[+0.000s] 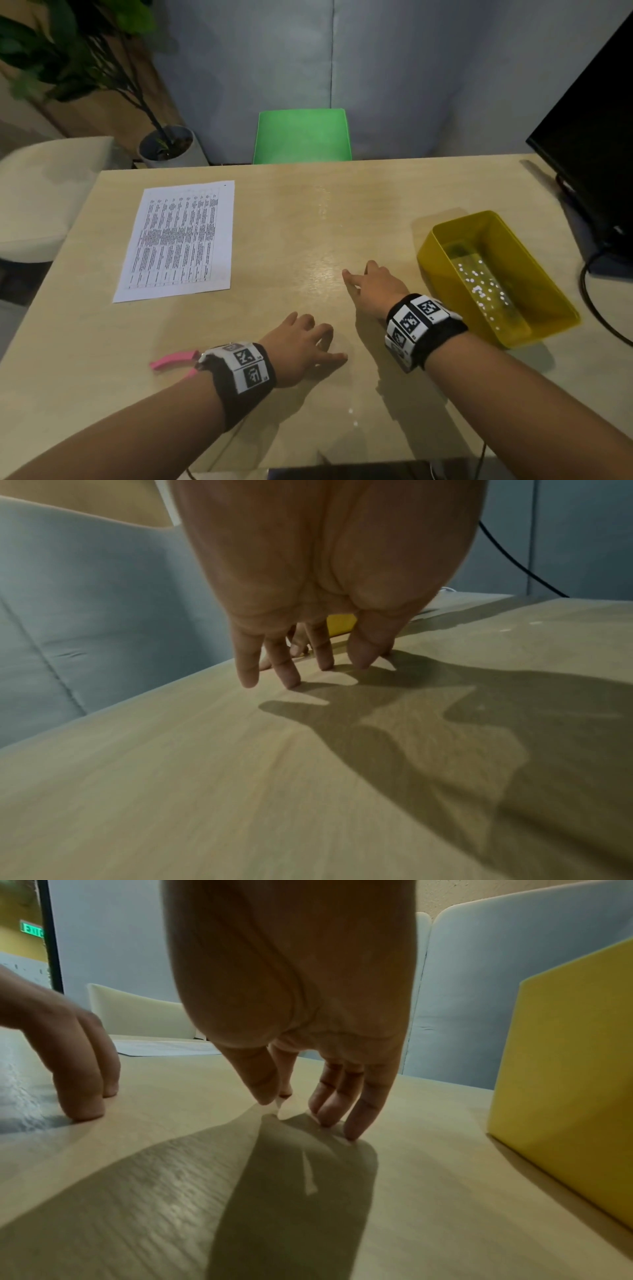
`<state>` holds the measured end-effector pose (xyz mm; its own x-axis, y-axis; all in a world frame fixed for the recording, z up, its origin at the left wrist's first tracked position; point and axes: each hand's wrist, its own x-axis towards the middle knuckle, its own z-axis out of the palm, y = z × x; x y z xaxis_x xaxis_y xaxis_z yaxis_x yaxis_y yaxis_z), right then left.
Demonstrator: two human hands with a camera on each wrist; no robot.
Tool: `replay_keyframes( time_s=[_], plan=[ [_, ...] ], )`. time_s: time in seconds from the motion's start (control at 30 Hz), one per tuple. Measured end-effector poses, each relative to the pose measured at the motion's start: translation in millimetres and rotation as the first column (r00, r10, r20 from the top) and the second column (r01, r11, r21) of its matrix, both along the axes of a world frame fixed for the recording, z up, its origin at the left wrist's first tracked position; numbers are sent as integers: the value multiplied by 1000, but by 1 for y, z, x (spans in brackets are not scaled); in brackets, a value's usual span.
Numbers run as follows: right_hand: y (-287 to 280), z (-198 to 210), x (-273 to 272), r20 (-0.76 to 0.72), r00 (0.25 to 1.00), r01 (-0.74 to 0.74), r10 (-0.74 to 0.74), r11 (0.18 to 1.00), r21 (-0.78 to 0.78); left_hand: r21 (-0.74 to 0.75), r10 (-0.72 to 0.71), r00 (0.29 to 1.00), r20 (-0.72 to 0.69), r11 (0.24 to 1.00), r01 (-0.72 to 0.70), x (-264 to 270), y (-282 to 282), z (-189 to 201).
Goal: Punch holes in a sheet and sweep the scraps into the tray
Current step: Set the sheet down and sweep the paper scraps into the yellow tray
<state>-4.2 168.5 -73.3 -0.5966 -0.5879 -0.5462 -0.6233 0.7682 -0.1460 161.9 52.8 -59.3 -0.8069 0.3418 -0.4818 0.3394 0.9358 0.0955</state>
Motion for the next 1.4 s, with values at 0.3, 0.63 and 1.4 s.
replay_keyframes(
  time_s=[0.3, 0.63, 1.4],
  plan=[
    [1, -6, 1, -8, 1000, 2, -2, 1000, -20, -140, -86, 996, 4, 986, 86, 0, 16, -1],
    [7, 0, -4, -24, 987, 154, -162, 967, -203, 164, 72, 991, -109, 985, -54, -9, 7, -4],
    [31, 37, -9, 219, 939, 338, -267, 841, -422, 449, 465, 882, -76, 806, -386, -38, 2, 17]
  ],
)
